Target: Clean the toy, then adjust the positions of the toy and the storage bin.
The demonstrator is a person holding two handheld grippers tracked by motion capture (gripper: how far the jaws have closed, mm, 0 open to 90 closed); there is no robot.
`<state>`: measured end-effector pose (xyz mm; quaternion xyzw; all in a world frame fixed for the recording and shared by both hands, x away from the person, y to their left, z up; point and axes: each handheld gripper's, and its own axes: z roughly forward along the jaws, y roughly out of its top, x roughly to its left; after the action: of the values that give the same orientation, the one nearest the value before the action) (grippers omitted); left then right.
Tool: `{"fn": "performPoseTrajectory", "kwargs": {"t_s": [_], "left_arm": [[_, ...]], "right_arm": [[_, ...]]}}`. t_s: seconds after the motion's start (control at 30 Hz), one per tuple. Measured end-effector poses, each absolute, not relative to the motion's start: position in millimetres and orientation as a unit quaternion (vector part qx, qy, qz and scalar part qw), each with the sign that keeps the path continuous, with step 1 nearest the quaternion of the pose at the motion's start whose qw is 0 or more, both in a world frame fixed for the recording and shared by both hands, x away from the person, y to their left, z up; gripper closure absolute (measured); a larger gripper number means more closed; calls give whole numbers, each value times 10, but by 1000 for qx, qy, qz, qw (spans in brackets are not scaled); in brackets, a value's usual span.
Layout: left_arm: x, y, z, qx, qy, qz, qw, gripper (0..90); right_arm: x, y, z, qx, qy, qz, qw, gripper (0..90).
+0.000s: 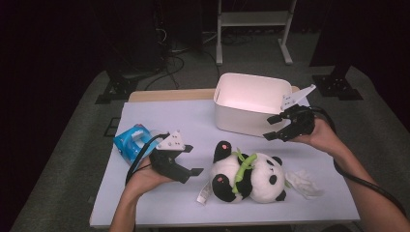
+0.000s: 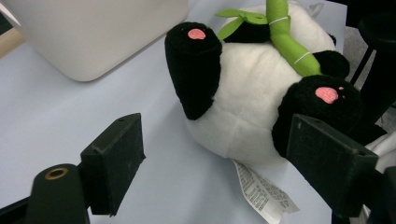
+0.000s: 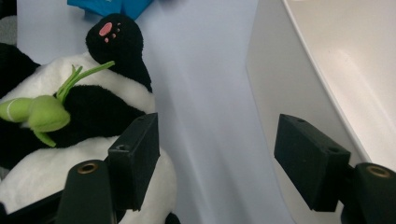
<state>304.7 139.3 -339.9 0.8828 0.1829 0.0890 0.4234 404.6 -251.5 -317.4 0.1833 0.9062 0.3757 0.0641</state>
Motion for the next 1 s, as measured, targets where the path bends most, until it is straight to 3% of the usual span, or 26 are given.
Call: {"fn": "performPoseTrajectory", "kwargs": {"t_s": [1.0], "left_arm": [[3074, 1528, -3419, 881, 199, 89, 420, 151]], "right_arm": [[4601, -1936, -2858, 149, 930, 328, 77, 304]]}}
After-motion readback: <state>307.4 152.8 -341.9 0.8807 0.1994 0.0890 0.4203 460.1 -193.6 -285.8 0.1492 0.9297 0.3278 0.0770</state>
